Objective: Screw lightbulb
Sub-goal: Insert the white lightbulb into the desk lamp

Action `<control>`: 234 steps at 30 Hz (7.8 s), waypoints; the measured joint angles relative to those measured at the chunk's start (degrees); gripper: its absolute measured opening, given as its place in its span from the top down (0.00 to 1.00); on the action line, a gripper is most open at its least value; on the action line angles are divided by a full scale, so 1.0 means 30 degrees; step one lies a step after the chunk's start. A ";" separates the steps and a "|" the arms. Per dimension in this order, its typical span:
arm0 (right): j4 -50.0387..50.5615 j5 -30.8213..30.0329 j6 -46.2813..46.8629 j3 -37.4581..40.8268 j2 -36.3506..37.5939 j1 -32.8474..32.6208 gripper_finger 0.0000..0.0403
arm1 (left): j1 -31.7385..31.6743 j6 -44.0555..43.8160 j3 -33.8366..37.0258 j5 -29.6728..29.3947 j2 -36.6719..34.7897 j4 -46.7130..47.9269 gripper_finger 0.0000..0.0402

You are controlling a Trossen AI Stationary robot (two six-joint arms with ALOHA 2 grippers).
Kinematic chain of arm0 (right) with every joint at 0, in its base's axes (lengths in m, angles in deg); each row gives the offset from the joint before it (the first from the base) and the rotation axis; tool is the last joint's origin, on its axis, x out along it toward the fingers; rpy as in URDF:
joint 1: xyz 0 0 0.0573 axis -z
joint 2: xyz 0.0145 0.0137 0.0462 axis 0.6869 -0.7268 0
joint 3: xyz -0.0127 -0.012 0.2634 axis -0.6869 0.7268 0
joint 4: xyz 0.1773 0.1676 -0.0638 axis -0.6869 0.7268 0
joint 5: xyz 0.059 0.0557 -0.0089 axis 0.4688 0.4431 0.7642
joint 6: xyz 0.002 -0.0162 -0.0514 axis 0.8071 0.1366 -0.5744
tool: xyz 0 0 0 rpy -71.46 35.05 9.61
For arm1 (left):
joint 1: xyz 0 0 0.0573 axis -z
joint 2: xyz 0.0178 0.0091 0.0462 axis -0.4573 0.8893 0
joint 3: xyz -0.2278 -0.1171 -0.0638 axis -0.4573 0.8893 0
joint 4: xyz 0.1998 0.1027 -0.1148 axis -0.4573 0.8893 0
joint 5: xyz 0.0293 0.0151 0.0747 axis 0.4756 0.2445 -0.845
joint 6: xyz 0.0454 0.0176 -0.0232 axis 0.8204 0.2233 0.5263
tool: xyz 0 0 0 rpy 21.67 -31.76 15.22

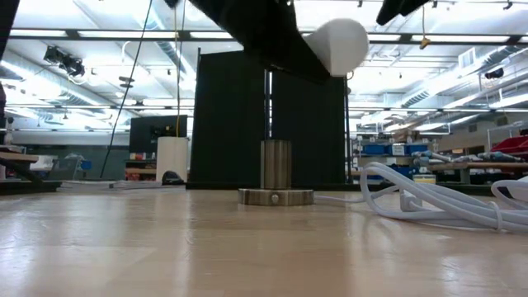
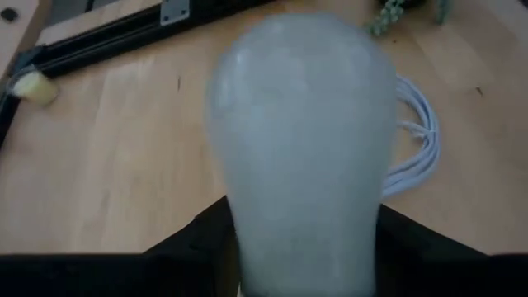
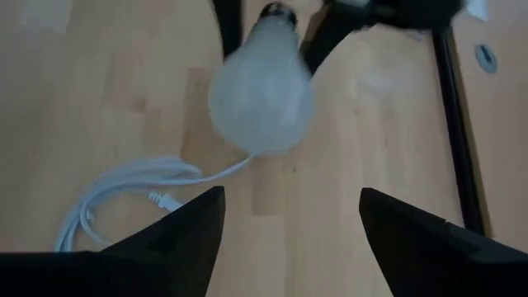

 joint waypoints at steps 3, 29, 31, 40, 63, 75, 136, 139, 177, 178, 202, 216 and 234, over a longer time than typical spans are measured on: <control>-0.0127 -0.0025 0.0774 -0.0005 0.0748 0.0392 0.28 | -0.0888 0.0874 0.0355 0.1355 0.0000 -0.0457 0.54; -0.1590 0.3906 0.5071 0.2194 -0.0100 0.0947 0.28 | -0.1232 0.0861 0.3404 0.2900 -0.1734 0.1256 0.55; -0.1367 0.4072 0.4587 0.2197 -0.0325 0.0591 0.28 | -0.0417 0.1175 0.3417 0.1521 -0.1683 0.0572 0.55; -0.1459 0.6703 0.2377 0.2200 -0.2841 0.1300 0.28 | 0.0560 -0.3587 0.3411 0.0536 -0.1647 -0.3660 0.55; -0.1904 0.8281 -0.9200 0.2372 -0.5305 0.0364 0.28 | 0.5224 -0.7112 0.3404 -0.7788 -0.1610 -0.2533 0.55; -0.4831 0.9248 -1.1724 0.4059 -0.5299 0.0805 0.28 | 0.5750 -0.9212 0.3404 -0.7857 -0.1610 -0.1742 0.55; -0.3660 0.9981 -1.0313 -0.1068 -0.5261 0.5603 0.61 | 0.4057 -0.0534 0.3389 -0.7906 -0.1647 -0.3455 0.55; -0.3765 1.1466 -0.9838 -0.1414 -0.5261 0.5912 0.61 | 0.4057 0.1724 0.3389 -0.8616 -0.1647 -0.3541 0.54; -0.5459 1.1011 -0.3292 0.3084 -0.3404 1.4144 0.61 | 0.5105 0.1625 1.0720 -1.2395 -0.1632 -1.4865 0.55; -0.5759 1.1033 -0.3296 0.3229 -0.3404 1.4383 0.61 | 0.4825 0.2014 1.1005 -1.2218 -0.1632 -1.5696 0.55; -0.9850 1.3376 -0.2583 0.7198 -0.3418 1.7839 0.61 | -0.3066 -0.0886 1.1836 -0.0906 -0.1632 -1.8514 0.55; -1.1460 1.2976 -0.4401 0.7220 -0.3418 1.7948 0.38 | -0.3317 0.0238 1.1819 -0.0885 -0.1632 -1.9367 0.55; -1.5516 0.8394 -0.2167 0.7787 -0.3418 1.4139 0.35 | -0.2595 -0.0739 1.1811 -0.0892 -0.3985 -1.5958 0.55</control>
